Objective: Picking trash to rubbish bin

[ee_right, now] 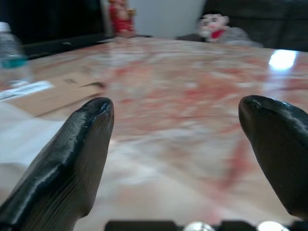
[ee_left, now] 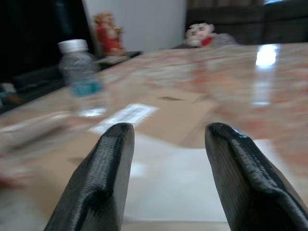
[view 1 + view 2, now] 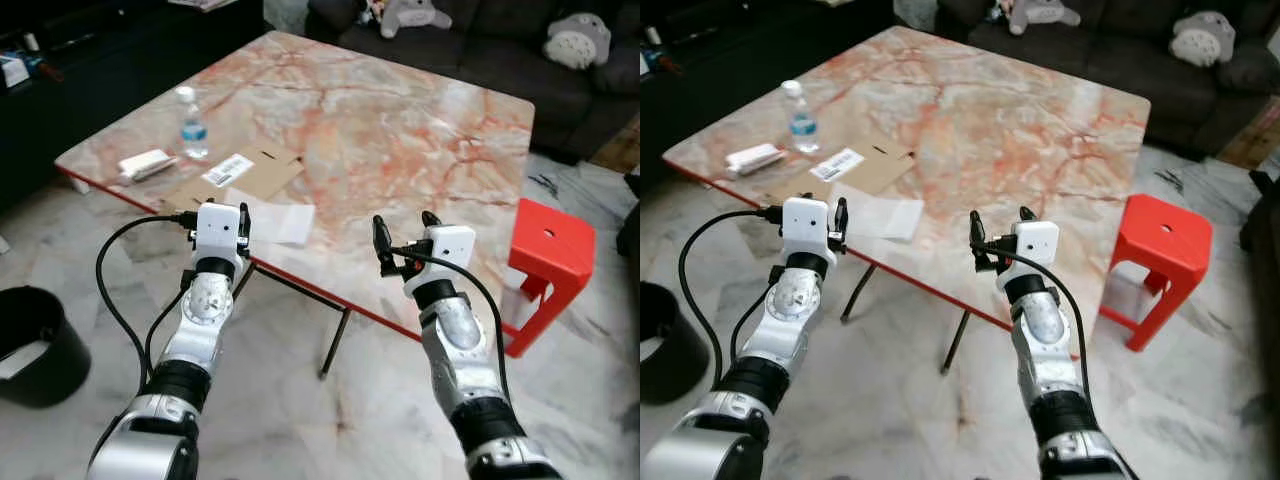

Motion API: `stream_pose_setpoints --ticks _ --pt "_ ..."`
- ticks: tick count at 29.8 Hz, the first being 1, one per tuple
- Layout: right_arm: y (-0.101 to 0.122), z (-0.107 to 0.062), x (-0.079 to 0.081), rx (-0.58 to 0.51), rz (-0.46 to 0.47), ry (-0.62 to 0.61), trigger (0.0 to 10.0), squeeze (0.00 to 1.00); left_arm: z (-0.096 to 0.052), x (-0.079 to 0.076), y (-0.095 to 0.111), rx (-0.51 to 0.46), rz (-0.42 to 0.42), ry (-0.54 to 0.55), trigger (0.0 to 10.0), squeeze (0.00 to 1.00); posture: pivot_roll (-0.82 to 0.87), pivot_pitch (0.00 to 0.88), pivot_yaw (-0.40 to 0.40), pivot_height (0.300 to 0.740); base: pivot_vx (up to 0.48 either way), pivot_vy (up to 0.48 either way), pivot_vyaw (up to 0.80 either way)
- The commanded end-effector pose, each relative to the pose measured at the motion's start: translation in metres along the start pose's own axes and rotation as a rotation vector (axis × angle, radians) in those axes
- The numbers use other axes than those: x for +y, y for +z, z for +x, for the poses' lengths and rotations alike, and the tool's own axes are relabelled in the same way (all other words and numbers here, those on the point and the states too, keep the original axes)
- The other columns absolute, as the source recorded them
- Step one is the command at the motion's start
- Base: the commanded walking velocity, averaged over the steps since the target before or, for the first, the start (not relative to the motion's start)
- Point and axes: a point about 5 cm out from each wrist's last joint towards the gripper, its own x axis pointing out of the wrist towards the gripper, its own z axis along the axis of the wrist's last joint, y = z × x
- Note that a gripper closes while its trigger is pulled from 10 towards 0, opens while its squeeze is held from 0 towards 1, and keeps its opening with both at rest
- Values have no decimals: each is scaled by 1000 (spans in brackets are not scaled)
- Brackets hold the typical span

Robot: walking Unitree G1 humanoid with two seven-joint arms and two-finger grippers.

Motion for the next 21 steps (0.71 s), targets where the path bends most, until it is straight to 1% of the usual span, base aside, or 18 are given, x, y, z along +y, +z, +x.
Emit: stream_pose_setpoints --ticks 1,21 --pt "6 4 2 -23 11 2 10000 0 3 6 4 -16 7 13 10000 0 72 122 -127 740 304 0 0" --pt "5 4 3 -19 16 9 10000 0 4 5 5 -17 6 8 10000 0 71 121 -128 740 303 0 0"
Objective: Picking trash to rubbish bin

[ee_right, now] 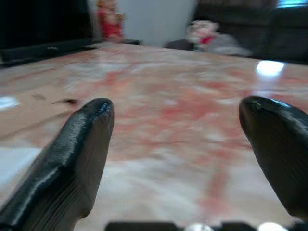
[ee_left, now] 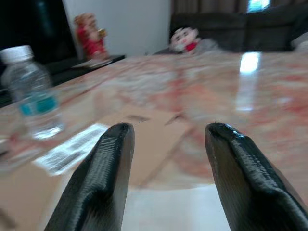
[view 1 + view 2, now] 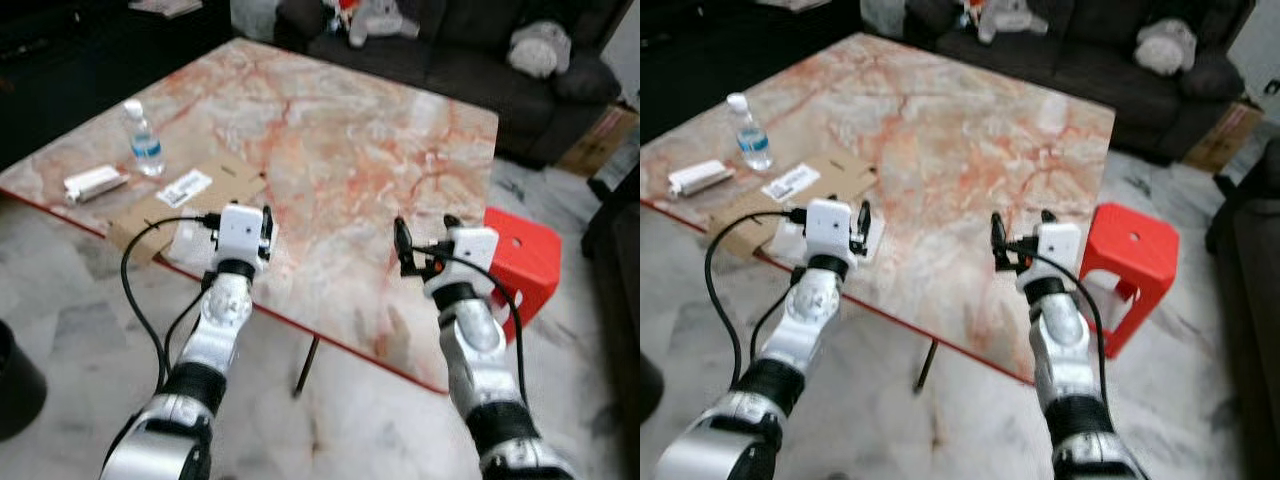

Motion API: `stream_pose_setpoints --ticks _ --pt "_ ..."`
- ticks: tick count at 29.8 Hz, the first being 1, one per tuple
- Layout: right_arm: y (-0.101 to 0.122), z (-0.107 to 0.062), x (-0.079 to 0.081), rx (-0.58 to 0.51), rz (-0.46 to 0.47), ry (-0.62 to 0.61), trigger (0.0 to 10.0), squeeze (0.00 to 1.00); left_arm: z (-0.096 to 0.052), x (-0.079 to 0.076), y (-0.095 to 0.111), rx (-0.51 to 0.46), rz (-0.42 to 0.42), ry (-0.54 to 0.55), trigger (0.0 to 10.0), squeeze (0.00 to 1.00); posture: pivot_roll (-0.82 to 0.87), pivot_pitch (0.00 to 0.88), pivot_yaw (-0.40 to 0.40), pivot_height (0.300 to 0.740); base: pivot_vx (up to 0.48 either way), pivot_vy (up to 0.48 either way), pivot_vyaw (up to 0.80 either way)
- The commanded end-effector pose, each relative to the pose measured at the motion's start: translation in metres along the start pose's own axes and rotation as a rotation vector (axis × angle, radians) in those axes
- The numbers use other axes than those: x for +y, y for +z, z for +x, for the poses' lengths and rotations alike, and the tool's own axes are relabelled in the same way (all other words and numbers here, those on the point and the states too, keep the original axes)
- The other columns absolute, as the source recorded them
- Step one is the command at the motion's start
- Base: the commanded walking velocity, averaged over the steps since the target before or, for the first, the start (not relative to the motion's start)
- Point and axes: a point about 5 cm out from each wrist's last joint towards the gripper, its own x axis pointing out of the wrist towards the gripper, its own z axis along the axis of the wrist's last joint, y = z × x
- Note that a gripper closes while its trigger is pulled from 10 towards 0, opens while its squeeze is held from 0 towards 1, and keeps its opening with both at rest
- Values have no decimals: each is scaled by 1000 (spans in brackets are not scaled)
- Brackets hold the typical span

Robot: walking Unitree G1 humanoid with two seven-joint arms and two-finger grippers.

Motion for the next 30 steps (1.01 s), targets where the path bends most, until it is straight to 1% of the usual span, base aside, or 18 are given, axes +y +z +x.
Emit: stream_pose_setpoints --ticks 1,8,11,18,19,30 --pt "2 -2 -9 2 -16 -19 10000 0 2 -7 6 -20 -18 -9 10000 0 71 121 -128 740 0 0 0" --pt "1 -2 -9 3 -13 -20 10000 0 1 -10 7 -36 -14 -30 10000 0 71 121 -128 740 0 0 0" --pt "1 -2 -9 5 -13 -19 10000 0 1 -10 3 -9 7 -36 10000 0 71 123 -129 740 0 0 0" --pt "1 -2 -9 7 -13 -17 10000 0 2 -9 3 -2 12 -34 10000 0 71 123 -129 740 0 0 0" --pt "0 -2 -9 7 -12 -17 10000 0 3 -8 3 -2 9 -30 10000 1000 71 123 -130 740 0 0 0" --pt "-1 -3 -8 12 -9 -16 10000 0 8 0 1 23 2 -20 10000 1000 69 125 -132 740 0 0 0"
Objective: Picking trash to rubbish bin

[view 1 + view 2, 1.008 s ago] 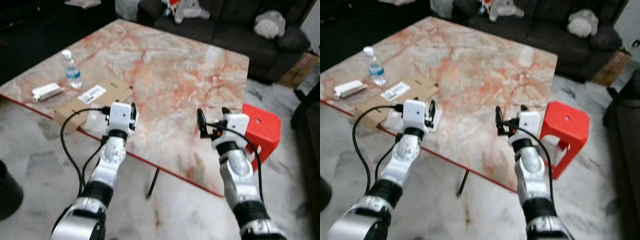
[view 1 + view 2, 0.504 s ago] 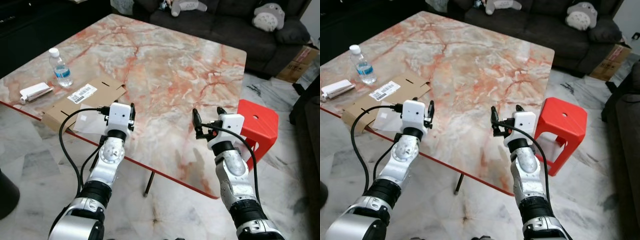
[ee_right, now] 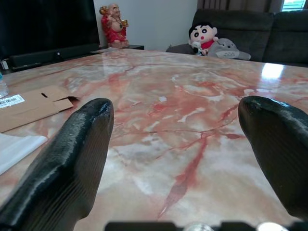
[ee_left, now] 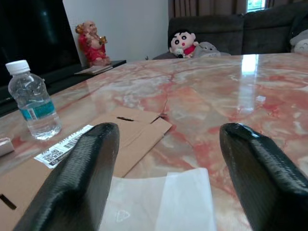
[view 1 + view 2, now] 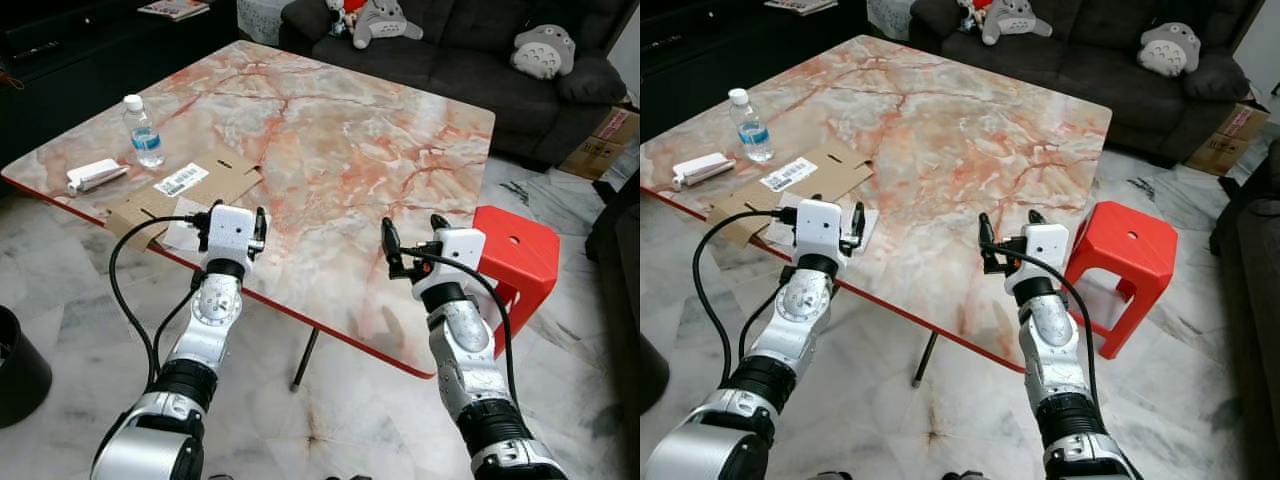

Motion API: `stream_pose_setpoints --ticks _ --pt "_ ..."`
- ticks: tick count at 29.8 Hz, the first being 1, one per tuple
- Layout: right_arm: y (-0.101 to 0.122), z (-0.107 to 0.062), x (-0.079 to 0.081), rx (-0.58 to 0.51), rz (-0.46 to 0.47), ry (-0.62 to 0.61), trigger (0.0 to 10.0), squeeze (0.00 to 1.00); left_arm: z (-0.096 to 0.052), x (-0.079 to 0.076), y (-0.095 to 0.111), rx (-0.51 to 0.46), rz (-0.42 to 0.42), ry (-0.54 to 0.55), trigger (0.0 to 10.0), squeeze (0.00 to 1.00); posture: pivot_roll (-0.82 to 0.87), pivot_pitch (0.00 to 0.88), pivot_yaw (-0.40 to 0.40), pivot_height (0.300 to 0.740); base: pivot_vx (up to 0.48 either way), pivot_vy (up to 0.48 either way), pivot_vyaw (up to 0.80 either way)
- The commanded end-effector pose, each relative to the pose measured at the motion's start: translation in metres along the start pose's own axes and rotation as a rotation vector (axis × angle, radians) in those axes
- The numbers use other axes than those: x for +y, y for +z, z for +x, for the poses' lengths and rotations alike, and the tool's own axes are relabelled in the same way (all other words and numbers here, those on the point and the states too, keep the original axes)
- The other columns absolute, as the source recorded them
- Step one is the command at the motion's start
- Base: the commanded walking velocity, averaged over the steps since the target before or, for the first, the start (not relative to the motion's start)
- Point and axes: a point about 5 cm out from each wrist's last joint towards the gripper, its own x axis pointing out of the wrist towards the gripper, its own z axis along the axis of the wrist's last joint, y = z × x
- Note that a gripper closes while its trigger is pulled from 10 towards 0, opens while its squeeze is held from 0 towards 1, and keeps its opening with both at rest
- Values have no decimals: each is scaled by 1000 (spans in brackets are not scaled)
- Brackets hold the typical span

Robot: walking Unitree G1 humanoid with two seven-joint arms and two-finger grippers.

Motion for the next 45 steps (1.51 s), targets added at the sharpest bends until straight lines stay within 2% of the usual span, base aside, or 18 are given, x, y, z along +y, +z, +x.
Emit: stream_pose_setpoints --ticks 1,13,14,16,21,23,31,38,42,45 --pt "0 -1 -3 7 -3 -7 10000 0 2 3 -4 35 -8 -3 10000 1000 69 125 -132 740 0 0 0" --pt "0 -2 -4 11 -5 -2 10000 0 4 15 -17 130 18 -7 10000 1000 65 133 -144 740 0 0 0" --pt "0 -2 -4 11 -5 -2 10000 0 4 13 -19 142 18 -22 10000 0 65 134 -145 740 0 0 0" --pt "0 -2 -3 12 -6 0 10000 0 3 12 -21 150 16 -34 10000 0 62 134 -147 740 0 0 0" --pt "0 -3 -4 14 -8 5 10000 0 -1 5 -29 198 -97 -107 10000 0 56 138 -155 740 0 0 0" --pt "0 -3 -4 16 -9 6 10000 0 -1 5 -30 200 -74 -104 10000 0 53 138 -158 740 0 0 0" --pt "-1 -4 -2 20 -8 16 10000 0 -4 0 -33 212 -70 -117 10000 0 54 141 -167 740 0 0 0" --pt "0 -4 -2 22 -7 19 10000 0 -3 1 -34 225 -43 -93 10000 0 54 141 -167 740 0 0 0" --pt "0 -3 -1 21 -6 22 10000 0 -3 1 -35 249 -70 -105 10000 0 54 141 -167 740 0 0 0" --pt "-1 -3 -1 23 -5 20 10000 0 -4 1 -40 299 -125 -90 10000 0 54 139 -168 740 0 0 0"
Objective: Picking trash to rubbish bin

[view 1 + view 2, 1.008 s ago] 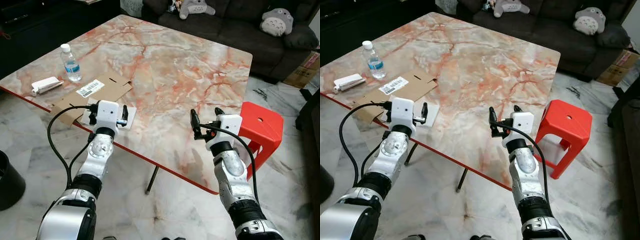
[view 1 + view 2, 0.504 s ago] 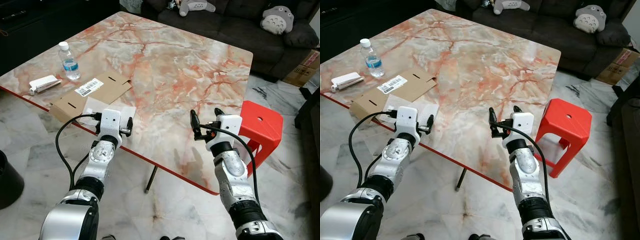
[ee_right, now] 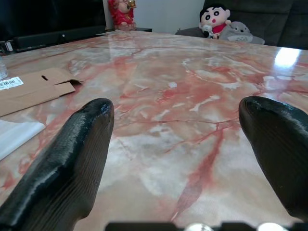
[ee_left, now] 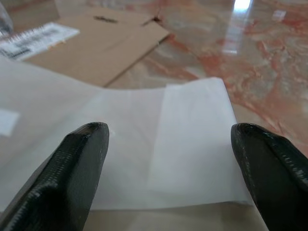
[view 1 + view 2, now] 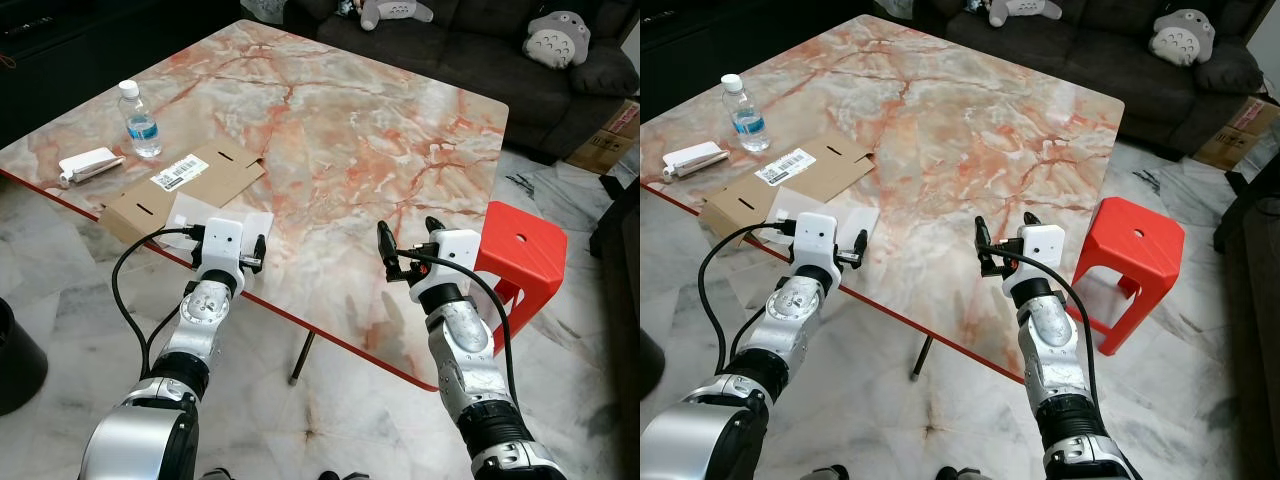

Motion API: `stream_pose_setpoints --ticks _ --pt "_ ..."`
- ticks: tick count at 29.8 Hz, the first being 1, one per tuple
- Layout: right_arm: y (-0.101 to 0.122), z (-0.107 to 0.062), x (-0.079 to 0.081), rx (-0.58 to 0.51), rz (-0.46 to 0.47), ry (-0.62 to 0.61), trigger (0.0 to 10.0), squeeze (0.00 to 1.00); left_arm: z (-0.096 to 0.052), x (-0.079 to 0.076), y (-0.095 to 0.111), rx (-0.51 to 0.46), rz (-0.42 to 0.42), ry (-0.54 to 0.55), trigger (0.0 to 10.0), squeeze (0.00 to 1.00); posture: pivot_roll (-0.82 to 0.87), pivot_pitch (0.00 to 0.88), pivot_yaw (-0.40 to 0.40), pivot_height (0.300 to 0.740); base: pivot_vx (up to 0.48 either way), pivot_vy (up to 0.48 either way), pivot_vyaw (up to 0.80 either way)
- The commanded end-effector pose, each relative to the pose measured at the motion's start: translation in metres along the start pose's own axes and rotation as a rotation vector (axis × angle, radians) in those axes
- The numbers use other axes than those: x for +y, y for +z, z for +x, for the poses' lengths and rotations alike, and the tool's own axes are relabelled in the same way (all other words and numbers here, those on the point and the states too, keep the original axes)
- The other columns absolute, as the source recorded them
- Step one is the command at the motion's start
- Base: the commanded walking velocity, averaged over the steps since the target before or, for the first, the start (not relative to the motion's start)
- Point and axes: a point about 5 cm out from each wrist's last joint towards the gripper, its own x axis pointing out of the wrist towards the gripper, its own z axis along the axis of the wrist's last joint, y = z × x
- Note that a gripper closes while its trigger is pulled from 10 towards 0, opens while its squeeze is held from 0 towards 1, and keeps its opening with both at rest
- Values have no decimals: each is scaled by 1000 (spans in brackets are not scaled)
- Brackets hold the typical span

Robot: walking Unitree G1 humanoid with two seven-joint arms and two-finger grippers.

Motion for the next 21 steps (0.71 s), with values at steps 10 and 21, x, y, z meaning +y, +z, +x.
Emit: stream_pose_setpoints --ticks 10,21 --pt "1 -3 -3 -1 -6 -7 10000 0 0 -11 -11 111 -103 -32 10000 0 53 141 -168 740 0 0 0" --pt "1 -3 -2 0 -4 -4 10000 0 0 -13 -12 117 -116 -40 0 0 54 141 -167 740 0 0 0"
